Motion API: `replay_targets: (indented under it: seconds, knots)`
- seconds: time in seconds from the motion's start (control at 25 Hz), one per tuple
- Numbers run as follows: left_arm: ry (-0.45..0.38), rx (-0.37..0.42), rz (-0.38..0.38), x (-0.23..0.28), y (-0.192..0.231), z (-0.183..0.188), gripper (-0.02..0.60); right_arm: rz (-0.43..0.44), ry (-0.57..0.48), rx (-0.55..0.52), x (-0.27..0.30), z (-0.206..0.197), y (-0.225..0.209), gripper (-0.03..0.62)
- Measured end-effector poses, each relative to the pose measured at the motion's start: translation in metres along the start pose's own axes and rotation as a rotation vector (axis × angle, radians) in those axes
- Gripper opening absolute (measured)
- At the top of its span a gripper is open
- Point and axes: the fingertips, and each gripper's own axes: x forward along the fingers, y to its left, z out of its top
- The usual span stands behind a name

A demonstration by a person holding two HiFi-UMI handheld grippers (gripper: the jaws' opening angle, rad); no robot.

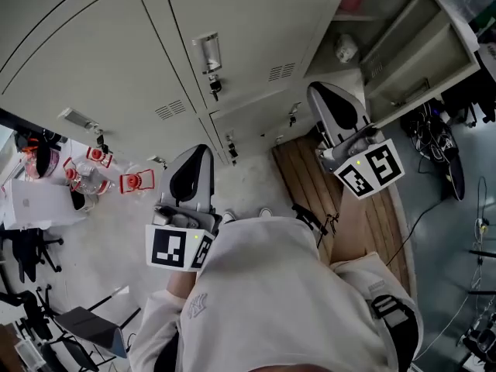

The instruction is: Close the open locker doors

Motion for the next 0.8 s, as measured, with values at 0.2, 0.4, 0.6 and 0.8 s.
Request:
replay_targets:
  seconds: [0.2, 0.4, 0.6, 0.8]
  knots:
    - [-0.002, -0.002, -0.077, 0.023, -0.043, -0.001, 0.008, -0.137, 0.001, -0.020, -0.061, 0.009, -0.045, 0.012]
    - [-0.004, -0.003, -0.128, 0.041, -0.083, -0.002, 0.008, -0.229, 0.000, -0.028, -0.114, 0.015, -0.081, 0.012]
    - [0.002, -0.003, -0.151, 0.052, -0.113, -0.005, 0.008, -0.305, -0.002, -0.040, -0.158, 0.020, -0.112, 0.012]
    - [0.007, -0.014, -0.165, 0.062, -0.140, -0.012, 0.008, -0.368, 0.002, -0.058, -0.188, 0.022, -0.144, 0.012]
